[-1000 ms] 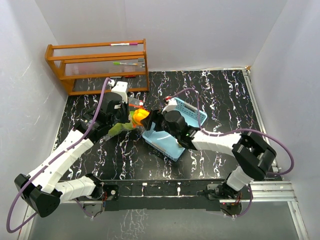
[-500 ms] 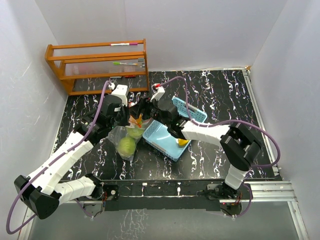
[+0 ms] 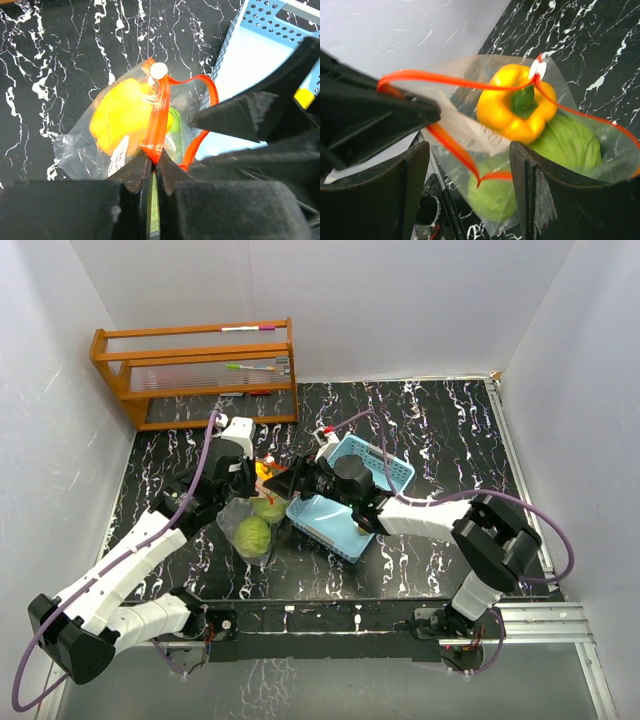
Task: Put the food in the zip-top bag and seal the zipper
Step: Place the fake vegetable in the zipper food storage bag, then adjust the zipper food storage bag at the center of the board.
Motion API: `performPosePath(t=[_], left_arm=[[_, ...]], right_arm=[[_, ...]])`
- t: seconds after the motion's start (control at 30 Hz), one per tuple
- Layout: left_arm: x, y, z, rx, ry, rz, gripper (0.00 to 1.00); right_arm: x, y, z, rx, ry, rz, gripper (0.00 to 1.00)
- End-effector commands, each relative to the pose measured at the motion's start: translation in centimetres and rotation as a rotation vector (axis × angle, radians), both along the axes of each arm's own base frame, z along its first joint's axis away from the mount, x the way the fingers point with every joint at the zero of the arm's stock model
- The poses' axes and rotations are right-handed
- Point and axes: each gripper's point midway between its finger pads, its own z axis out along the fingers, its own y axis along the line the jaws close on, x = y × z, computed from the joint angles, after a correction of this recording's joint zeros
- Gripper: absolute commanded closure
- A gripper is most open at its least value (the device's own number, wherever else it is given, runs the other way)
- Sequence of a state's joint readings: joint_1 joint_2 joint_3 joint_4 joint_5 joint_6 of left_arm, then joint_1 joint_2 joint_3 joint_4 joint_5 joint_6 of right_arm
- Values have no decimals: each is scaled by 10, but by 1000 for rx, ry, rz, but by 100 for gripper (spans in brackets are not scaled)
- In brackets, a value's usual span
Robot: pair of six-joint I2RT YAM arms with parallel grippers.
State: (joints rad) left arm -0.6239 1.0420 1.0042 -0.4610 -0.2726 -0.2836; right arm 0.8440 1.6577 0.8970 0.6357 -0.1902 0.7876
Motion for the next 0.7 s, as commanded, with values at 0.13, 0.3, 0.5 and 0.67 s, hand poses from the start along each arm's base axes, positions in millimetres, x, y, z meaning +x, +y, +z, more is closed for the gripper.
performPosePath(t=[0.13,0.3,0.5,0.67], left_arm=[[5,13,58,-67,-176,58,100],[2,15,70,-87,-199,59,100],[1,15,76,-98,-208,56,100],[-1,17,79,-99,-217,57,100]], right_arm=[[0,-44,43,27,-99,-116,32],[28,-65,11,-139,-28,-255,32],[47,-61,-10,-270,-2,-283,32],[48,-56,-18,-279,9,-266,35]])
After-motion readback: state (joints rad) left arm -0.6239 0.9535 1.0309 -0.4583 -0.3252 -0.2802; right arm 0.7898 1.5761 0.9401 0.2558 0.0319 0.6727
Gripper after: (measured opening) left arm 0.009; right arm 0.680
